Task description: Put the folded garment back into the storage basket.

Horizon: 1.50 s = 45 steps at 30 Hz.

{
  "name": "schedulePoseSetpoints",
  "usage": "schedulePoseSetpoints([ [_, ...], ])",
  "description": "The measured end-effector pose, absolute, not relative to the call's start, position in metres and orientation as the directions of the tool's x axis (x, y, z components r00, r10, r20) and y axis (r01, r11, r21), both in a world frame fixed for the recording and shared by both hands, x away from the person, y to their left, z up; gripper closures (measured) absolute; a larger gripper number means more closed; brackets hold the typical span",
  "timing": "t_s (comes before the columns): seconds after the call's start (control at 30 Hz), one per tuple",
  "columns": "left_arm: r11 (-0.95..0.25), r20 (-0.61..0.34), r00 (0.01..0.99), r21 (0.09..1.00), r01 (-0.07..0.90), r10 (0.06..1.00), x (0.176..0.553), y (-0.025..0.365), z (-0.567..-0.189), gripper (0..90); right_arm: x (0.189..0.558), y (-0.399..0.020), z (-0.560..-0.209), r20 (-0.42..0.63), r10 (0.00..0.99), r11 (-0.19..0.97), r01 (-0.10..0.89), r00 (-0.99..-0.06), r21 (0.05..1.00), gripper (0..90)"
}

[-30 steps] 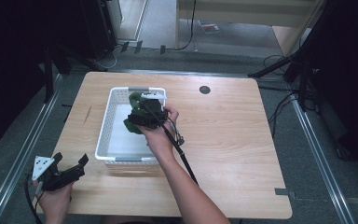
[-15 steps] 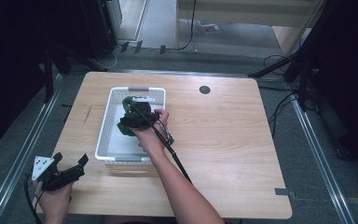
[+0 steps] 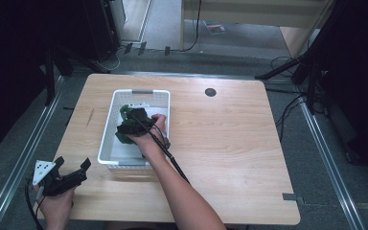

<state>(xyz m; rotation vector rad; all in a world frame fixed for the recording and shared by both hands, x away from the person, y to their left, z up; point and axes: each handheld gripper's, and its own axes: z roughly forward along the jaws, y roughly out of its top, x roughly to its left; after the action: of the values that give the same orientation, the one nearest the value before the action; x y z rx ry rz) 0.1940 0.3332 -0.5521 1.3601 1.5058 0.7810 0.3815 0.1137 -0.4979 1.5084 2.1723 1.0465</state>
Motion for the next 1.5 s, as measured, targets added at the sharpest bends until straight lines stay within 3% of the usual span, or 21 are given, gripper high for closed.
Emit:
schedulePoseSetpoints([
  [0.2,0.187,-0.221,0.047,0.905,0.382,0.974,0.194,0.333,-0.552,0.0,0.383,0.117,-0.505,0.13,0.899,0.226,0.698,-0.418,0.68,11.7],
  [0.43,0.186,-0.22,0.047,0.905,0.382,0.974,0.194,0.333,-0.552,0.0,0.383,0.116,-0.504,0.142,0.887,0.238,0.698,-0.44,0.676,0.0],
  [1.0,0.186,-0.22,0.047,0.905,0.382,0.974,0.194,0.333,-0.552,0.0,0.372,0.103,-0.474,0.159,0.869,0.207,0.636,-0.469,0.744,0.0],
  [1.5,0.183,-0.218,0.048,0.904,0.386,0.975,0.194,0.333,-0.552,0.0,0.365,0.054,-0.45,0.18,0.877,0.152,0.611,-0.446,0.777,0.0],
])
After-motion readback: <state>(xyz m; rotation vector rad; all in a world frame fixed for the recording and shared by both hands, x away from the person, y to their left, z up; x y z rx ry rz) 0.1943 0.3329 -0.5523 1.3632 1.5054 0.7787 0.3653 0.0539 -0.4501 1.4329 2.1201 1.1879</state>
